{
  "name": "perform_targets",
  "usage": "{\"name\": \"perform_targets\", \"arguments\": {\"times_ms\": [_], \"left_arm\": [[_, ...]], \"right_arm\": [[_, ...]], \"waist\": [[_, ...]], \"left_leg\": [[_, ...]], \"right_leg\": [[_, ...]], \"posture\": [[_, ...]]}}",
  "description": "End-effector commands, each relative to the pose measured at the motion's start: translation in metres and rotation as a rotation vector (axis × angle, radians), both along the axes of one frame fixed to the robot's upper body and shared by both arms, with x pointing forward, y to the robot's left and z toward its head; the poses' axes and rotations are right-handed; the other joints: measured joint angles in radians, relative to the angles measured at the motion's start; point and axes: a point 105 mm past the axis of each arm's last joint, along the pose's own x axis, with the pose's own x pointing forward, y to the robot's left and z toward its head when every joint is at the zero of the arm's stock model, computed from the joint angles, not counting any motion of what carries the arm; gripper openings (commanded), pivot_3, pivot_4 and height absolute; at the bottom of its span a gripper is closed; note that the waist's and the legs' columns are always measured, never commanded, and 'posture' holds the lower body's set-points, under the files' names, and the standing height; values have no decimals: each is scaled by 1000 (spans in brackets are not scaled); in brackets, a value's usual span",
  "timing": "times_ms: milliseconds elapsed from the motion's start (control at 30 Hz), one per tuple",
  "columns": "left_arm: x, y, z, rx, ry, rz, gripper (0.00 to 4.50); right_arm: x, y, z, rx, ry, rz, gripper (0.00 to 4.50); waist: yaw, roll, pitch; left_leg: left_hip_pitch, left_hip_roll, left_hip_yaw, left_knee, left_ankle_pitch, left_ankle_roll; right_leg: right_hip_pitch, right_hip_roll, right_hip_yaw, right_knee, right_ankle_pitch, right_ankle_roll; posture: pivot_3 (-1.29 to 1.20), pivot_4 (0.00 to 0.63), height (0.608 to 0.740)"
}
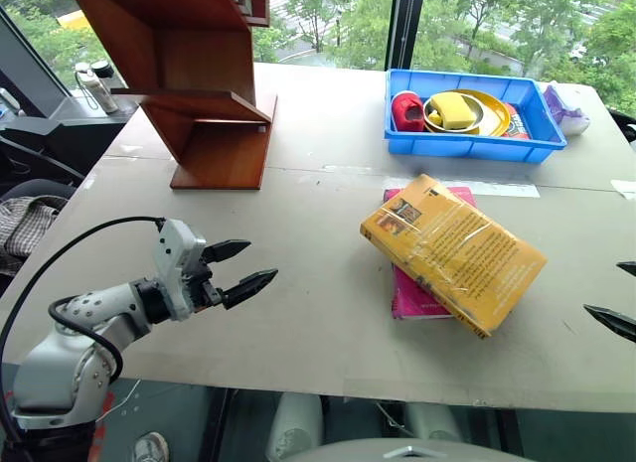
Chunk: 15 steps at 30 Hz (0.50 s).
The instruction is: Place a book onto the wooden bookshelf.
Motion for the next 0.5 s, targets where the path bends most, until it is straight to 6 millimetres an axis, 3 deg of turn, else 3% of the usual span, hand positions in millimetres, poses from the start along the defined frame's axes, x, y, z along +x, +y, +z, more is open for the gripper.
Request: {"name": "perform_targets", "arguments": {"times_ms": [33,100,300,333,400,433,500], "left_arm": [[2,-9,18,-6,-57,-48,4464],[7,-25,28,-24,-90,-107,4464],[11,-47,37,-18,-115,-251,4500],[9,-52,37,-14,-112,-282,4500],[4,-63,32,19,-124,-355,4500],[4,-68,31,26,-131,-379,4500],[3,-75,32,23,-143,-414,4500]], "right_arm": [[7,2,11,-8,-60,-42,4500],[24,13,18,35,-76,-102,4500],[34,40,33,-19,-60,-80,1682],[33,44,31,-29,-42,-79,1096],[30,49,16,-89,23,-94,463],[31,50,8,-103,46,-122,222],[31,49,-3,-137,78,-169,222]], "waist": [[0,0,0],[0,0,0],[0,2,-1],[0,2,-1],[0,2,-1],[1,2,-1],[1,2,-1]], "left_leg": [[0,0,0,0,0,0],[0,0,0,0,0,0],[0,-1,0,1,0,0],[-1,-1,-1,1,0,0],[-1,0,-2,0,0,0],[-1,0,-2,0,0,0],[-2,-1,-2,0,0,0]], "right_leg": [[0,0,0,0,0,0],[0,0,0,0,0,0],[0,1,2,1,1,-1],[0,2,2,1,1,-1],[0,2,2,0,2,1],[0,2,2,0,2,2],[0,2,2,-1,2,2]], "posture": [[0,150,740],[0,150,740],[0,150,740],[0,150,740],[0,150,740],[0,150,740],[0,150,740]]}}
